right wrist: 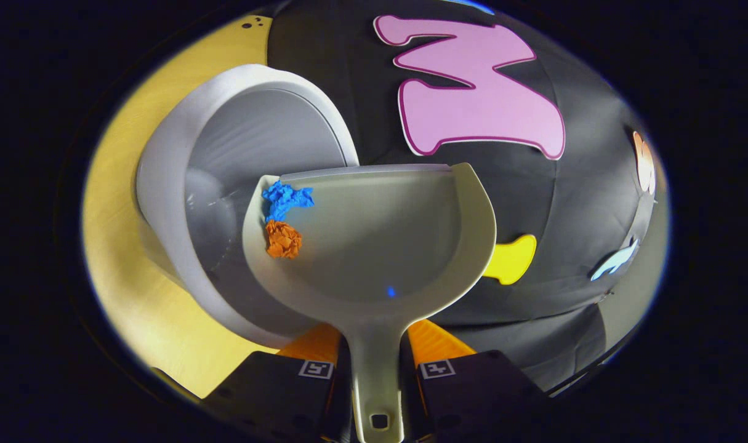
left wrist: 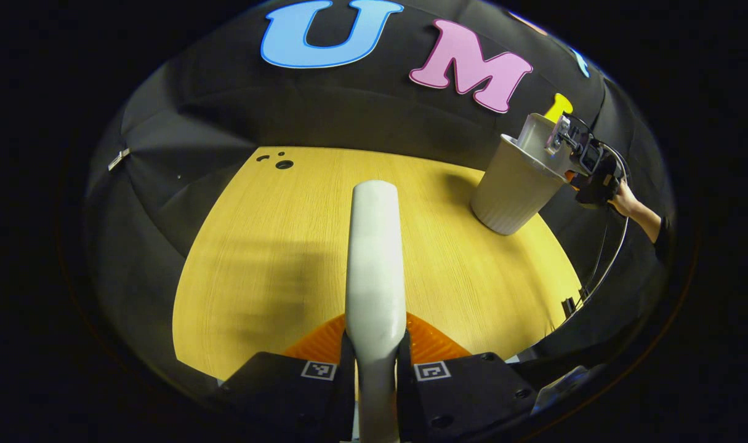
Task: Pick up the small broom and dustpan from the desktop, sweep the trash into the dustpan with the broom, and then empty the trash into the garbage bin.
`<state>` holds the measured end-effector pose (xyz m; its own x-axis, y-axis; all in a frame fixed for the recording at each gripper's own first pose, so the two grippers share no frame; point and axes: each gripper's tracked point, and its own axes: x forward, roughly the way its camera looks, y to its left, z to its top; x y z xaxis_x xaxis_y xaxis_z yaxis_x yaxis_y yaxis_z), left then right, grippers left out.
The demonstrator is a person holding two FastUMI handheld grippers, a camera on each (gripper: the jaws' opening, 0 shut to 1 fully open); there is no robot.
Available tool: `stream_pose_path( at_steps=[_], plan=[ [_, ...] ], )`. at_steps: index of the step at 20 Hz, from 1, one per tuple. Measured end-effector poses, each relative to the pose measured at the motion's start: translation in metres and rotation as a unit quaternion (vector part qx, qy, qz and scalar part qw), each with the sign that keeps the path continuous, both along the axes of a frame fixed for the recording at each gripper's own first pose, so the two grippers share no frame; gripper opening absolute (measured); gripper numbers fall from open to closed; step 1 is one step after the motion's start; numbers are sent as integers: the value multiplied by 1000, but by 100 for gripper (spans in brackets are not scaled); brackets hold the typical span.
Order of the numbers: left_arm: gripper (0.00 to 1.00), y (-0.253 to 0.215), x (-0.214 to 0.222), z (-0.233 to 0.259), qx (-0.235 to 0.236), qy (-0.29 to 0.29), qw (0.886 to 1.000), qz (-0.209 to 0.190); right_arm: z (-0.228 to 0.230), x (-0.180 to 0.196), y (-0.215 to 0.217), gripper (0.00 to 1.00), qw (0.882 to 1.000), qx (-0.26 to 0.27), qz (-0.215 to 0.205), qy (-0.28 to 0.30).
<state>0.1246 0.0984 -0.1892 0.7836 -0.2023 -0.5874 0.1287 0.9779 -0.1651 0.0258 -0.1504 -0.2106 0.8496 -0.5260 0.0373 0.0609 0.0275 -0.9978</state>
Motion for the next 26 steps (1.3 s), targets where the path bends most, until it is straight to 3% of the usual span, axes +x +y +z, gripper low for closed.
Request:
stream_pose_path(
  at_steps=[4, 6, 11, 14, 16, 20, 24, 26],
  plan=[
    [31, 2, 3, -5, -3, 8, 1000, 13, 16, -4, -25, 39, 994, -101, 30, 6],
    [31, 1, 5, -5, -6, 8, 1000, 15, 25, -2, -40, 36, 990, -132, 40, 13],
    [31, -2, 9, -4, -3, 5, 1000, 15, 22, -1, -35, 36, 991, -127, 40, 19],
    [31, 0, 11, -2, 6, -2, 1000, 25, 19, -3, -39, 36, 996, -78, 34, 19],
    [31, 2, 11, 1, 0, -6, 999, 41, 13, -5, -44, 38, 999, -17, 25, 11],
    [31, 6, 8, 7, -9, -14, 997, 70, 10, -6, -46, 36, 996, 83, 16, -9],
    [30, 11, 2, 11, 1, -20, 996, 88, 6, -14, -51, 36, 985, 170, 7, -29],
    [33, 9, 1, 15, 0, -25, 995, 94, 2, -19, -49, 39, 966, 256, -1, -45]
  ],
)
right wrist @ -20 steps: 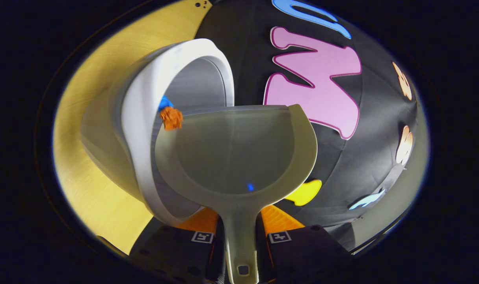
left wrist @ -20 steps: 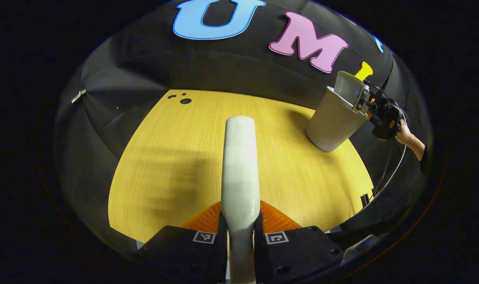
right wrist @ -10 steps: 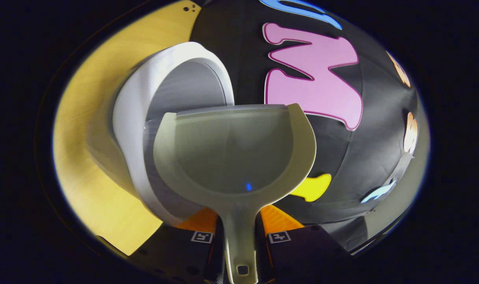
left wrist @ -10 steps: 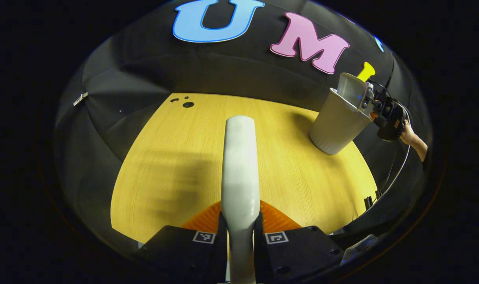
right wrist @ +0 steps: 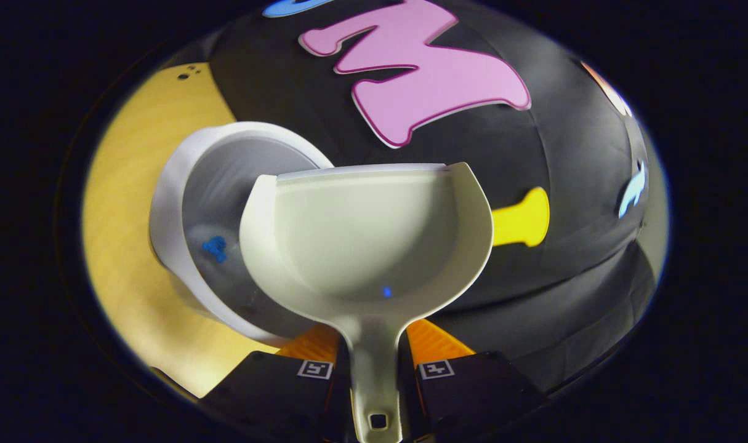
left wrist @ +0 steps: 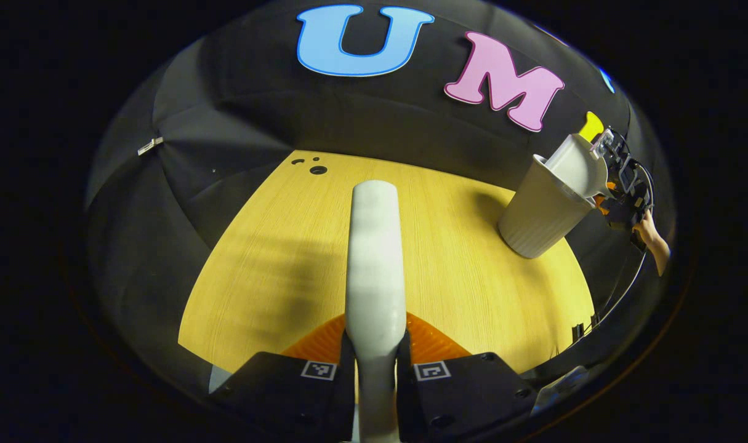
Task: Pick up the small broom and dustpan from the desktop, sweep the trash into the dustpan with the broom, and then empty the trash into the garbage bin.
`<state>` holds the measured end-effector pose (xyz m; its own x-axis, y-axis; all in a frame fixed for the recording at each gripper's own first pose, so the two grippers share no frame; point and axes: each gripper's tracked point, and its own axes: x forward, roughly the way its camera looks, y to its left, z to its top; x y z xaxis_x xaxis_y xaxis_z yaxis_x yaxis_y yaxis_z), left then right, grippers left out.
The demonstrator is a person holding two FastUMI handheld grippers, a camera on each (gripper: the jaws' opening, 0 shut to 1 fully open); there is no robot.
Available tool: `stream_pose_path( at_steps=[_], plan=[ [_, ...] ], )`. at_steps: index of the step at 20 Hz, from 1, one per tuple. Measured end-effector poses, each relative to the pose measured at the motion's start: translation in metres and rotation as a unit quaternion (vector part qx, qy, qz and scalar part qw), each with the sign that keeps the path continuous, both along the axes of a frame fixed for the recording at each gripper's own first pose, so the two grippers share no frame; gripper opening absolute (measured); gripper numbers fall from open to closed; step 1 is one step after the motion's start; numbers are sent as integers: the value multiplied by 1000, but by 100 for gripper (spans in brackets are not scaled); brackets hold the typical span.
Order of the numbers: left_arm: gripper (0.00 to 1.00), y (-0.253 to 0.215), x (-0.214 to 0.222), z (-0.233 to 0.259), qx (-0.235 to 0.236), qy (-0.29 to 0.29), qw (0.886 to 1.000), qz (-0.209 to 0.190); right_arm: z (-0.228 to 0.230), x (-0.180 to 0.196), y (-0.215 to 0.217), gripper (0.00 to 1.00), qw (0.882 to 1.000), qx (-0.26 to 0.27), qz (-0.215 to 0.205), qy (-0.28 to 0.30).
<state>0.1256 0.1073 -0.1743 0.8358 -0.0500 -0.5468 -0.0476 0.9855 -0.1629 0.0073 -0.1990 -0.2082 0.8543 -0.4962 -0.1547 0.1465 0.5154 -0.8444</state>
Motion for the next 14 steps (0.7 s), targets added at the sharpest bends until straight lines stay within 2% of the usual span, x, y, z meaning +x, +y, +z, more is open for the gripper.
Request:
stream_pose_path(
  at_steps=[3, 7, 8, 10, 14],
  plan=[
    [31, -4, -4, 9, -3, -7, 1000, 4, -4, 1, 4, 34, 992, 128, -9, -9],
    [31, -13, -11, 18, 1, -21, 1000, 4, 7, 3, 19, 36, 979, 200, 7, -38],
    [33, -14, -13, 17, 2, -24, 1000, 5, 12, 4, 27, 34, 973, 227, 15, -46],
    [33, -20, -16, 15, 0, -26, 1000, 4, 24, 2, 41, 36, 957, 283, 31, -58],
    [31, -30, -18, 13, 6, -37, 999, -6, 32, 2, 70, 36, 930, 357, 66, -62]
  ],
)
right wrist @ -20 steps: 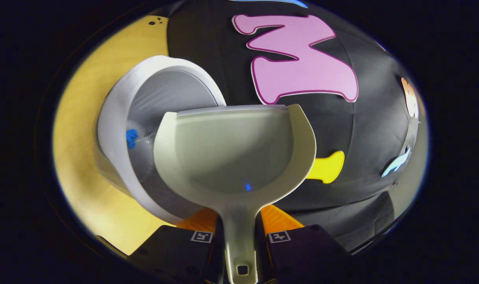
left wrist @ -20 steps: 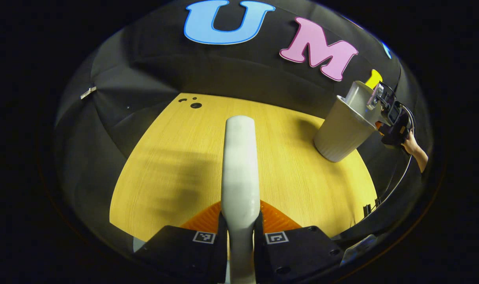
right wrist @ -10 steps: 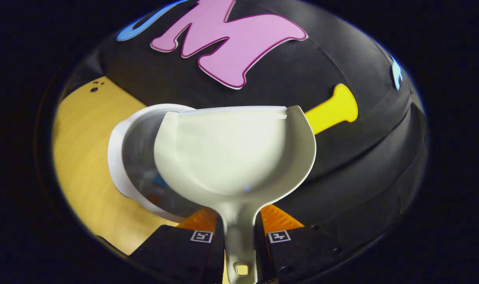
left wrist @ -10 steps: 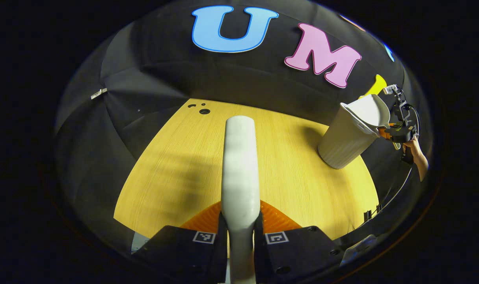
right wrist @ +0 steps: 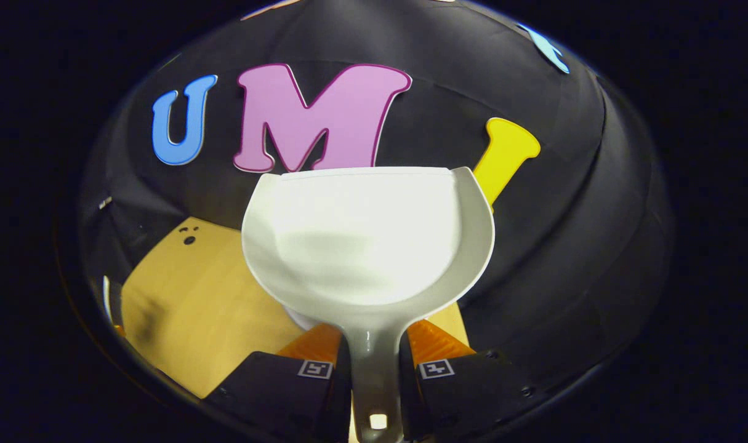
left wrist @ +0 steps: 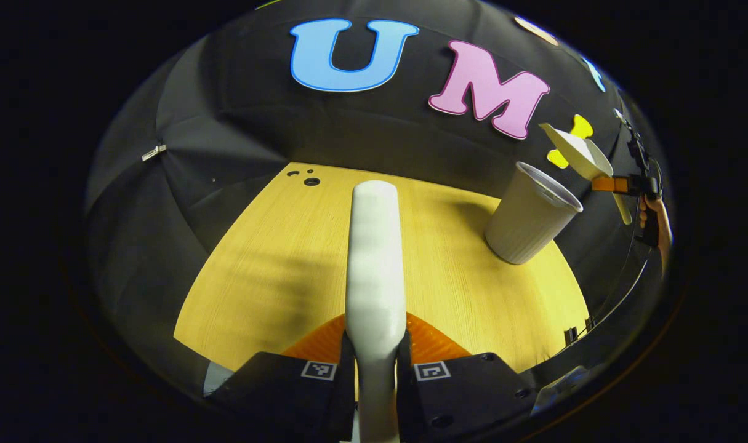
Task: Pick up the small broom and dustpan from the desktop, sweep the trash into the dustpan with the broom, and then empty the trash into the garbage bin.
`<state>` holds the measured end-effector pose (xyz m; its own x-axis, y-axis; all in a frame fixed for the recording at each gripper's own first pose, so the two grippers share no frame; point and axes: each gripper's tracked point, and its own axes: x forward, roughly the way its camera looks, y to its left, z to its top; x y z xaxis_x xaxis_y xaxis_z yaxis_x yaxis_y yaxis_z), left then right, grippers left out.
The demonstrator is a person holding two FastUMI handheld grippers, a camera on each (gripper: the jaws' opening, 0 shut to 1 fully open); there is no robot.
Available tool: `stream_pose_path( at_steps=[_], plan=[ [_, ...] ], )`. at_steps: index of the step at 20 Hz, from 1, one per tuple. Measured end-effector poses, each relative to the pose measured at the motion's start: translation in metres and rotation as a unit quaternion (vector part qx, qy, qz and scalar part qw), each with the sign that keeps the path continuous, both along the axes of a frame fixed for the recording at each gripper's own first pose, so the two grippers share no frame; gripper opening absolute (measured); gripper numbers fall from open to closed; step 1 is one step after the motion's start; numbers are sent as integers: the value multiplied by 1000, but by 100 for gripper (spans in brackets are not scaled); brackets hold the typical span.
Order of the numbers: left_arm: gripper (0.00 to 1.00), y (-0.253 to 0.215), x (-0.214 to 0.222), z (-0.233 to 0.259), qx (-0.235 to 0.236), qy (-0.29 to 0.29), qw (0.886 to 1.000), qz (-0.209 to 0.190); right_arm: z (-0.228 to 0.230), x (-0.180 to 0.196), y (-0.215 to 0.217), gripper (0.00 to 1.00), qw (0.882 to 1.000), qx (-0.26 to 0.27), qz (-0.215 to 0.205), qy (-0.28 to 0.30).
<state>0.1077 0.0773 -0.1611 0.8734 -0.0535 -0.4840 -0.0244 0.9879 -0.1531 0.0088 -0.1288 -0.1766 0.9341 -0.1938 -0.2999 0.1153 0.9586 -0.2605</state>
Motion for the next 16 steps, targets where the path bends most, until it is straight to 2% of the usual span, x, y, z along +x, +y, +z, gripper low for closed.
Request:
stream_pose_path(
  at_steps=[3, 4, 5, 9, 10, 12, 14, 16],
  plan=[
    [33, -7, 4, -2, -8, -3, 1000, -6, -14, -6, 35, 38, 997, 61, 43, 12],
    [31, -10, 7, -4, -10, -3, 1000, -9, -21, -6, 44, 36, 995, 77, 56, 19],
    [31, -11, 10, -7, -10, -2, 1000, -11, -27, -4, 59, 38, 993, 89, 72, 26],
    [31, -4, 22, -19, 5, 9, 1000, -14, -51, -3, 92, 36, 983, 116, 128, 66],
    [29, -3, 24, -22, 5, 11, 1000, -15, -56, -1, 90, 36, 980, 120, 135, 79],
    [33, 4, 32, -28, 5, 17, 1000, -15, -71, 5, 81, 33, 976, 125, 141, 110],
    [29, 11, 38, -37, 8, 25, 1000, -15, -95, -2, 72, 36, 972, 124, 141, 143],
    [30, 16, 47, -50, 9, 40, 999, -13, -125, -5, 53, 36, 967, 117, 139, 180]
  ],
)
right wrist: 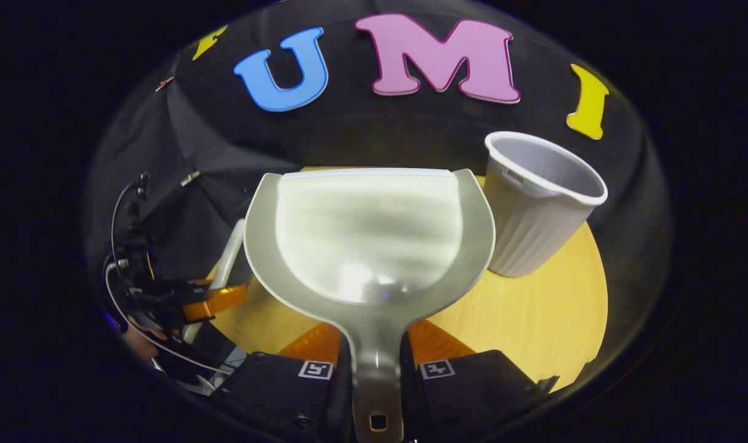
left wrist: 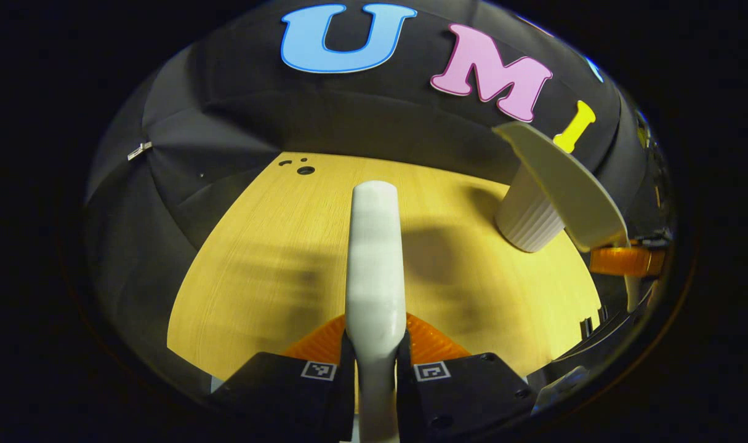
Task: Pick up the small broom and dustpan from the desktop, sweep the trash into the dustpan with the broom, and then empty the trash into the garbage bin.
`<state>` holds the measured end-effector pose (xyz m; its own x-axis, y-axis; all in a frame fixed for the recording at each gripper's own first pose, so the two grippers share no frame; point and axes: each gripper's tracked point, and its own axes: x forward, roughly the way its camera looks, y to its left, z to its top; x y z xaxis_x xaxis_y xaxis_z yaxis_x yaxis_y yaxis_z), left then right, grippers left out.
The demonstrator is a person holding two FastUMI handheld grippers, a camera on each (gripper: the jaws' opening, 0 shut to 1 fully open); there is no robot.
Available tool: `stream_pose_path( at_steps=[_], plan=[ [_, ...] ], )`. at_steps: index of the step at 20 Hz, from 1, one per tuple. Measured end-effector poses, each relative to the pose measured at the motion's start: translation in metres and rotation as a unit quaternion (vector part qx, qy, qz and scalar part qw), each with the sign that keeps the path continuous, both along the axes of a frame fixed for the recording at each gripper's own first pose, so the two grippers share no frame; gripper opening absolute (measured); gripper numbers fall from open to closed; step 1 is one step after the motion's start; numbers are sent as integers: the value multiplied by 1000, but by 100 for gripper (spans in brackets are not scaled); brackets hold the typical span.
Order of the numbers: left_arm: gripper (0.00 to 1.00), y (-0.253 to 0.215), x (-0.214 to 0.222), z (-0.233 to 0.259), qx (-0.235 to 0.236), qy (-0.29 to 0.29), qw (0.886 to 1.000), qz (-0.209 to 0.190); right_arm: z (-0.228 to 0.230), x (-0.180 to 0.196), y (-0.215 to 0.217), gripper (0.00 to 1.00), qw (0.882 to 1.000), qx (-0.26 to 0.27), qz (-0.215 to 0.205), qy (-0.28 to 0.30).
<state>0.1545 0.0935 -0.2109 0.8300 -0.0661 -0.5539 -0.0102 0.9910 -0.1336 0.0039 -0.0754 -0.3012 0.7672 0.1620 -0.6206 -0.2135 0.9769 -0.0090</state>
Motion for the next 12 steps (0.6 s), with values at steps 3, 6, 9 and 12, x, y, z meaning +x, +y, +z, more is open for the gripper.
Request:
stream_pose_path(
  at_steps=[3, 6, 9, 12],
  plan=[
    [31, 1, 15, -23, -9, 24, 1000, 5, -47, -13, -14, 36, 999, 0, -14, 49],
    [31, 6, 19, -53, 19, 53, 998, 3, -95, -18, -32, 36, 996, -13, -31, 88],
    [30, 6, 27, -76, 60, 76, 995, -11, -133, -7, -33, 36, 992, -19, -49, 118],
    [31, 11, 30, -92, 111, 105, 988, -19, -157, -3, -37, 39, 989, -15, -65, 135]
  ],
)
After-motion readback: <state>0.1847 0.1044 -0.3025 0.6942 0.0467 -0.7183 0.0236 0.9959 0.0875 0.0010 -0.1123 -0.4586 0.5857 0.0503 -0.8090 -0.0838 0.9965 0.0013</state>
